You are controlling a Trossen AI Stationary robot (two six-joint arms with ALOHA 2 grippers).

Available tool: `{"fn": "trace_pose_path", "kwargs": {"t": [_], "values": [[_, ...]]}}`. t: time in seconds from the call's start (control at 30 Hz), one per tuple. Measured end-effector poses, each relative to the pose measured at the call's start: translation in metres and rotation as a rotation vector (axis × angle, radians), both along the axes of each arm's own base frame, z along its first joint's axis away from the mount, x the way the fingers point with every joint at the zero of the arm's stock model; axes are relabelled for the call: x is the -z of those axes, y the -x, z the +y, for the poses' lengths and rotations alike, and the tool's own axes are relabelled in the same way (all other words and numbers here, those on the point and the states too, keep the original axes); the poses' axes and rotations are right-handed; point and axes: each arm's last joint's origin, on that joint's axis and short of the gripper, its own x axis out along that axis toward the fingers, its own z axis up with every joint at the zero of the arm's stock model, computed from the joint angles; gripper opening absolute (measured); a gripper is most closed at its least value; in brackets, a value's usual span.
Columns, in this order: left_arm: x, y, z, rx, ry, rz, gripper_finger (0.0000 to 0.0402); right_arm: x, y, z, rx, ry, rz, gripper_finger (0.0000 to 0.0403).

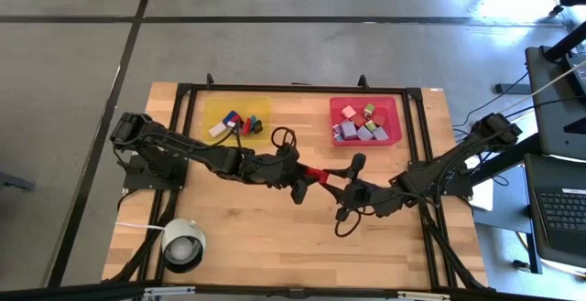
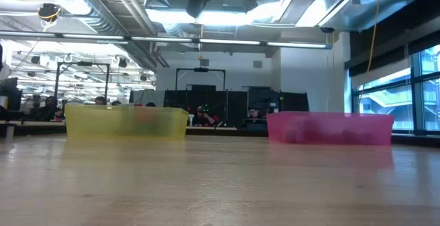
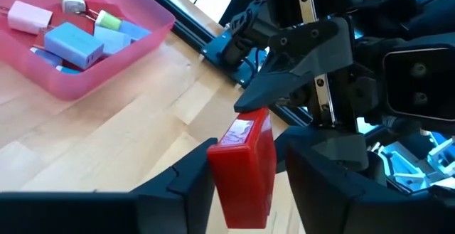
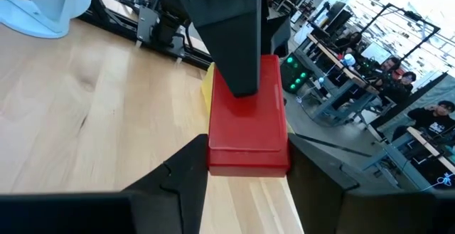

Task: Pick & Place Office items
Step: Put the red digital clock into the yellow bin

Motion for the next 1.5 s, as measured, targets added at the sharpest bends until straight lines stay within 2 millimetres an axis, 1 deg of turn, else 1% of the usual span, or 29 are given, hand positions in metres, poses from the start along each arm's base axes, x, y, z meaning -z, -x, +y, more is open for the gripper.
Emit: {"fn": "trace_pose_path", "kwargs": {"t": [0.3,0.47,0.57,0.8,0.93,1.03,1.1,1.23,1.3,1.4,1.5], "values": [[0.000,0.000,0.000,0.004,0.003,-0.002,0.0106,0.000,0.000,0.000,0.000,0.003,0.002,0.0166],[-0.001,0.000,0.000,0.007,0.010,-0.010,0.0089,0.000,0.000,0.000,0.000,0.005,0.003,0.0173],[-0.001,0.000,-0.001,0.014,0.007,-0.007,0.0086,0.001,0.000,0.000,0.002,0.005,0.005,0.0191],[0.000,0.000,-0.001,0.024,0.007,-0.001,0.0085,0.001,0.000,0.000,-0.003,0.025,0.013,0.0258],[0.000,0.000,-0.001,0.016,0.000,-0.001,0.0085,-0.002,0.001,0.000,-0.053,-0.059,-0.006,0.0291],[0.000,0.000,0.001,0.005,-0.013,0.000,0.0083,-0.006,0.003,0.000,-0.104,-0.132,-0.017,0.0305],[0.000,0.000,0.002,0.003,-0.016,0.001,0.0075,-0.011,0.006,-0.003,-0.109,-0.158,-0.026,0.0310],[0.000,0.000,0.002,0.016,-0.046,0.008,0.0047,-0.020,0.013,-0.011,-0.079,-0.200,-0.042,0.0310],[0.001,0.000,0.001,0.046,-0.045,0.018,0.0037,-0.021,0.018,-0.013,-0.101,-0.266,-0.019,0.0309],[0.004,0.001,-0.001,0.093,-0.043,0.060,0.0033,-0.012,0.023,-0.012,-0.147,-0.402,0.079,0.0308],[0.012,0.006,-0.001,0.106,-0.074,0.152,0.0041,0.004,0.023,-0.010,-0.141,-0.469,0.199,0.0308]]}}
